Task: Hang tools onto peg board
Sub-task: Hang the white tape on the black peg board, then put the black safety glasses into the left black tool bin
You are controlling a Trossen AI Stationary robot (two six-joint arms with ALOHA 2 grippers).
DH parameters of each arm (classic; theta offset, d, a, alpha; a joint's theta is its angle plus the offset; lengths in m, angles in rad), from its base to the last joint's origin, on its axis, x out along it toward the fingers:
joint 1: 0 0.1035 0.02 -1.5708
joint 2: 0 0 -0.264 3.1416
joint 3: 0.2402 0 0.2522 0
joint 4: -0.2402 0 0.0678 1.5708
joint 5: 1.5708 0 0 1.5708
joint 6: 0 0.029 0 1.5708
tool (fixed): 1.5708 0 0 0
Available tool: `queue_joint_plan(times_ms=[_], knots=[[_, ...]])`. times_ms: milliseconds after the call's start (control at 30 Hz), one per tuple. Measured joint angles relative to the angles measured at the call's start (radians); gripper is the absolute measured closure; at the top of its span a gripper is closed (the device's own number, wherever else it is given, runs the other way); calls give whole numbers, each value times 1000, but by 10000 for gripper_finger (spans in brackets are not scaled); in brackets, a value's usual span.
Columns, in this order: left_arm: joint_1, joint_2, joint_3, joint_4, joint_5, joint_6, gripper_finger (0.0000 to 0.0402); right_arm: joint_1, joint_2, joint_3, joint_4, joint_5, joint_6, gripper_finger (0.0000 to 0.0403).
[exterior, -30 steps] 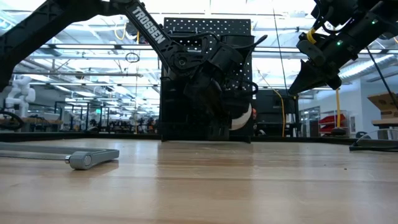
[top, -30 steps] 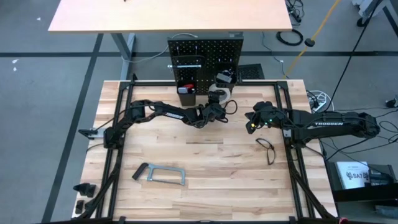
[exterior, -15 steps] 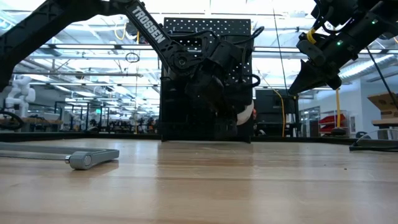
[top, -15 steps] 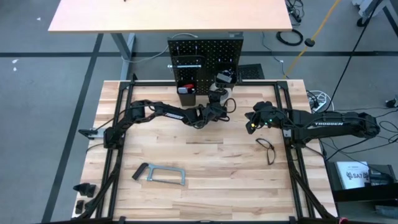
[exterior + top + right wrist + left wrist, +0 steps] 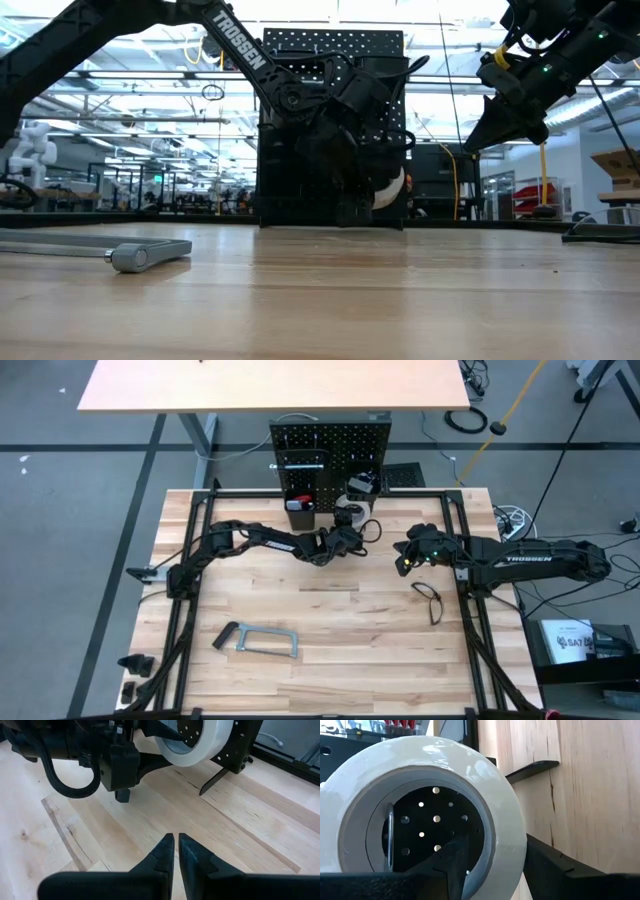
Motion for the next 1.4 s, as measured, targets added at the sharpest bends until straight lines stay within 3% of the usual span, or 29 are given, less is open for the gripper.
queue_joint_plan(times_ms=[200,667,1100,1400], knots=[[0,0,0,-2,-5,0,220,0,0,0,0,-1,-1,383],[-6,0,0,9,-21,0,121,0,1,0,0,-23,-18,383],[-21,0,0,8,-26,0,118,0,1,0,0,-23,-18,383],[-70,0,0,8,-116,2,118,0,1,0,0,-23,-18,383]])
